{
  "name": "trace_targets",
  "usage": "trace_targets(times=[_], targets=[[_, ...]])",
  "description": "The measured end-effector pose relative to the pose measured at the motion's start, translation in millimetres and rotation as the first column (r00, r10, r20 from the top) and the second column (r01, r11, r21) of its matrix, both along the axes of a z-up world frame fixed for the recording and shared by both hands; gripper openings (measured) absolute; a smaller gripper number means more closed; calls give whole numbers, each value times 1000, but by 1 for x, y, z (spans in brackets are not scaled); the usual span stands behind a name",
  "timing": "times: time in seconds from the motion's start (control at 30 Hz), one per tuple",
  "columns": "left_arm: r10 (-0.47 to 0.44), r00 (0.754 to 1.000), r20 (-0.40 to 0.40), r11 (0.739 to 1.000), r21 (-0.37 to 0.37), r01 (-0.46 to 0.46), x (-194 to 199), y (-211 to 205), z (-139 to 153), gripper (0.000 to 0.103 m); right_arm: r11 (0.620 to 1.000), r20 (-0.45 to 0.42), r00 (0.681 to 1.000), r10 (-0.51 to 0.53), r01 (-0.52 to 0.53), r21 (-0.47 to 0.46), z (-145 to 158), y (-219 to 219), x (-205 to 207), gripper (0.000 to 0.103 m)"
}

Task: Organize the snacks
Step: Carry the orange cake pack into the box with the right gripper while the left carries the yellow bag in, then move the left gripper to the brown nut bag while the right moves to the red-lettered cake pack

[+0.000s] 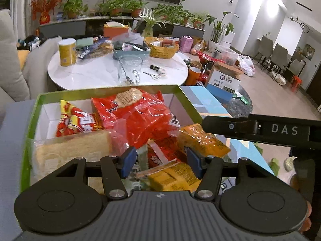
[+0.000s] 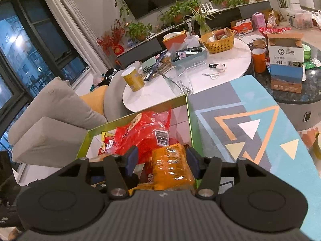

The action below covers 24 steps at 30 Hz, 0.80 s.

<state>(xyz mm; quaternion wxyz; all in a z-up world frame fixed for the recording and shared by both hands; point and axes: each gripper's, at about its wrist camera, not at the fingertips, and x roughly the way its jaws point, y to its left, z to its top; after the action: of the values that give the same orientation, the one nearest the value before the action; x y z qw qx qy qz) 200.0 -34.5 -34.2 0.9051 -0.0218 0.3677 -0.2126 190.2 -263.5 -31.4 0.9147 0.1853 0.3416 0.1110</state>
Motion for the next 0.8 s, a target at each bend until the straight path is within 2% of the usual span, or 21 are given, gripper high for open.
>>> trace_targets(times=[0.2, 0.33, 0.47, 0.63, 0.8], targets=[[21, 999, 46, 1000, 15, -22, -19, 16, 12, 54, 1000, 21, 1000, 12, -11, -22, 7, 6, -14, 60], [53, 996, 78, 998, 30, -55, -34, 32, 20, 59, 999, 33, 999, 22, -21, -34, 12, 7, -25, 61], [82, 992, 100, 995, 51, -87, -50, 50, 24, 60, 999, 43, 999, 29, -27, -39, 16, 10, -37, 61], [104, 989, 103, 991, 72, -112, -72, 75, 19, 68, 997, 59, 997, 44, -40, -64, 19, 15, -54, 63], [96, 993, 65, 987, 125, -103, -96, 100, -1, 69, 995, 52, 996, 69, -65, -81, 16, 22, -68, 64]])
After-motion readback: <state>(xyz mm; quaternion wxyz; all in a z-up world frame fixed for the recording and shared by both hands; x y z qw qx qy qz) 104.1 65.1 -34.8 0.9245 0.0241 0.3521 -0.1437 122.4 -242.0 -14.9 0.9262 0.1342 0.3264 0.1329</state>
